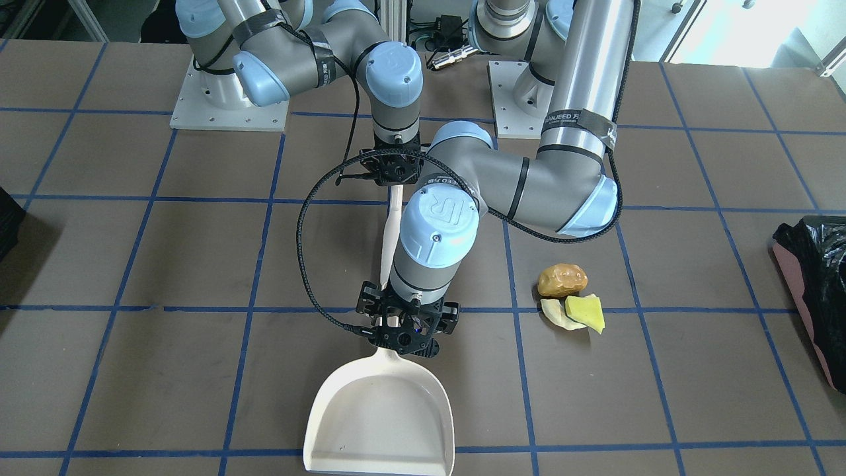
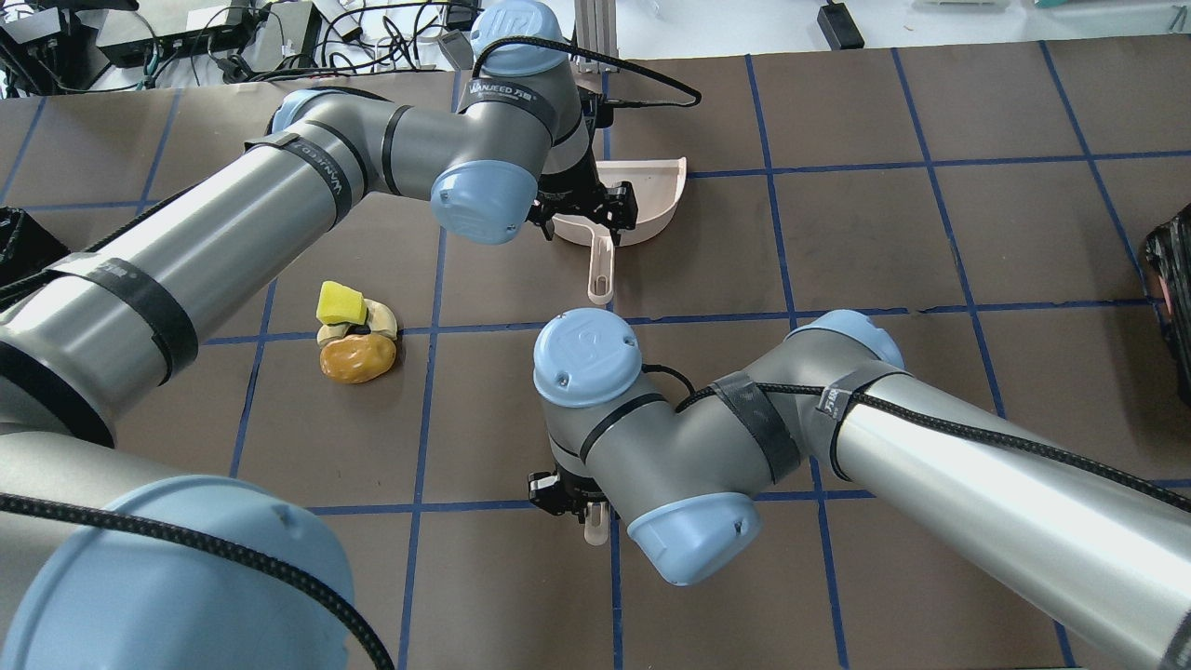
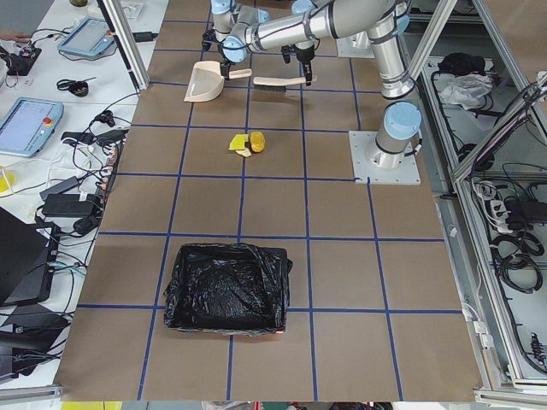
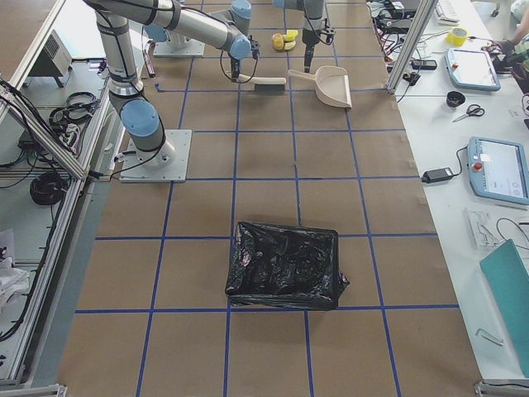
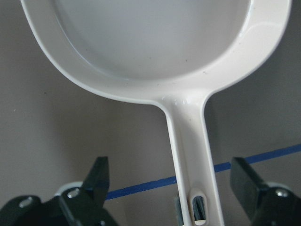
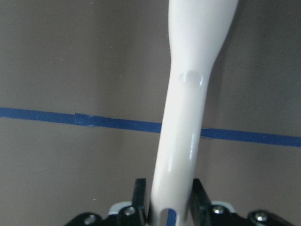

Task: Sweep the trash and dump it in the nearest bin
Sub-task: 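Grasp brush handle with right gripper while left gripper grasps dustpan handle, then lift dustpan beside the trash with left gripper while right brings the brush, then sweep sponge and tan lump into the dustpan with the right-held brush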

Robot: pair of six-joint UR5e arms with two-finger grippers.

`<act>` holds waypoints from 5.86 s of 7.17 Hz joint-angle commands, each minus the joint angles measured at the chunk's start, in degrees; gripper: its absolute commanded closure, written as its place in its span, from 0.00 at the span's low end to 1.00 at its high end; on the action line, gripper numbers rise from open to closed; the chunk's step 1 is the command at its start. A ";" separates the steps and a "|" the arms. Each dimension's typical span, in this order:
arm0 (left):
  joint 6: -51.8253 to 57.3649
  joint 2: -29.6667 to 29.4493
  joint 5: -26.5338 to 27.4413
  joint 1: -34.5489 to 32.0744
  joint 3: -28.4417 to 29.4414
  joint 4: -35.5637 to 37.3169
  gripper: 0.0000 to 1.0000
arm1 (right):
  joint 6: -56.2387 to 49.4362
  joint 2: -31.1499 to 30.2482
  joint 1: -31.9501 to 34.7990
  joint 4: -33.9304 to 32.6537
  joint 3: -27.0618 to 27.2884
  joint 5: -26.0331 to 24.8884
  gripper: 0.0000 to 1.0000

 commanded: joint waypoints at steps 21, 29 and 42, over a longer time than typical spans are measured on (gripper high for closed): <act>27.65 11.73 2.82 14.83 -3.45 -14.75 1.00 | 36.62 -1.05 0.66 5.58 -9.48 -0.72 1.00; 96.64 17.37 11.21 41.91 -8.47 -15.66 1.00 | 44.00 18.29 9.71 9.35 -37.70 1.65 1.00; 126.42 7.18 17.23 50.90 -7.85 -6.43 1.00 | 44.18 33.59 14.20 19.73 -54.93 4.56 1.00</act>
